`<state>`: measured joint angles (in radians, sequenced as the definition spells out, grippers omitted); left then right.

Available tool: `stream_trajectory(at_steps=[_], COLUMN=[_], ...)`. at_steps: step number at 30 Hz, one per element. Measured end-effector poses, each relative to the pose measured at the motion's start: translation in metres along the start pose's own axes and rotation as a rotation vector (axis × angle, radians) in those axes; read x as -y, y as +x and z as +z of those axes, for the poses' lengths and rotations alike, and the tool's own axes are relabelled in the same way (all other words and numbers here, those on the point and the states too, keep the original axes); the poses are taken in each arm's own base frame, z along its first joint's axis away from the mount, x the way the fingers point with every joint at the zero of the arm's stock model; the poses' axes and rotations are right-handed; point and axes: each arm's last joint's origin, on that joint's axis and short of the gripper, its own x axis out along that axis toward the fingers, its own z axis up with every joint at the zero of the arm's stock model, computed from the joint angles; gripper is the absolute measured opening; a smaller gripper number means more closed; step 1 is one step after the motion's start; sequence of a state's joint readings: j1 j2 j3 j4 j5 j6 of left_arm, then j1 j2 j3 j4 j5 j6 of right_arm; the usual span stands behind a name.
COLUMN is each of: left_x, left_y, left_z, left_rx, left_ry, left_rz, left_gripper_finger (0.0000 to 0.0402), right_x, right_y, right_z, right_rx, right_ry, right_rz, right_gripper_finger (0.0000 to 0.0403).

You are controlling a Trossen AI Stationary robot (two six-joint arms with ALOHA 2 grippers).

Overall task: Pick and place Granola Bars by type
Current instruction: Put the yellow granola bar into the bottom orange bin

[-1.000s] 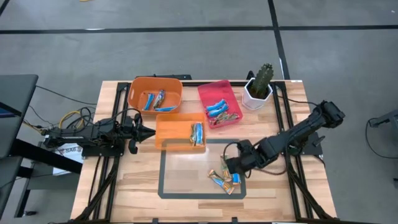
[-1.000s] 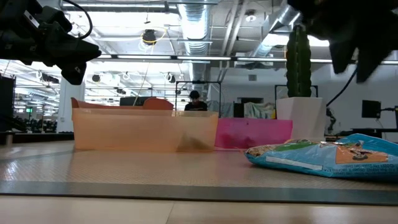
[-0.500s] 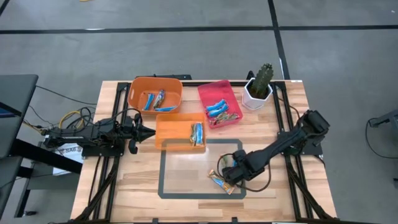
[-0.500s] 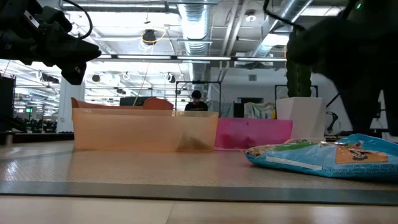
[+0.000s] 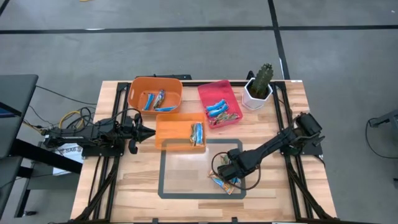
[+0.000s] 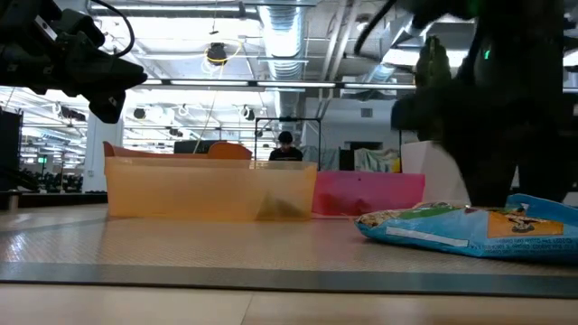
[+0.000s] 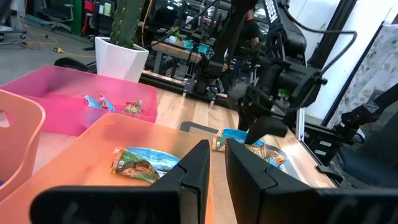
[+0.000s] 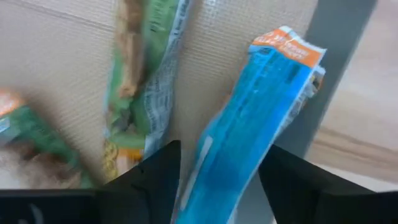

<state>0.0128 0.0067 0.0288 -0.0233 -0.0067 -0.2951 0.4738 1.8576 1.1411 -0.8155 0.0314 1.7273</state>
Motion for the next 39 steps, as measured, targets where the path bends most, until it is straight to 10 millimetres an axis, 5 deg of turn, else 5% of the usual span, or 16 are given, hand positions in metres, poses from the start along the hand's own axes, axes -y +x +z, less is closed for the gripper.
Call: stream_trajectory(at_steps=[20,39], left_x=[0.0,0.0], left_y=[0.0,0.0], left_z=[0.0,0.0], left_rx=[-0.001,-0.001], left_ry=[0.0,0.0], left_rz=[0.0,0.0], left_gripper_finger=[0.0044,0.0044], right_x=[-0.001,-0.01], right_y=[0.01,0.001], right_z=[0.001,0.005], right_rx=[0.005,0.044], right_ry=[0.006,0.042], right_rz=[-0.031,0.048], right_gripper_finger=[0.0074,0.0065])
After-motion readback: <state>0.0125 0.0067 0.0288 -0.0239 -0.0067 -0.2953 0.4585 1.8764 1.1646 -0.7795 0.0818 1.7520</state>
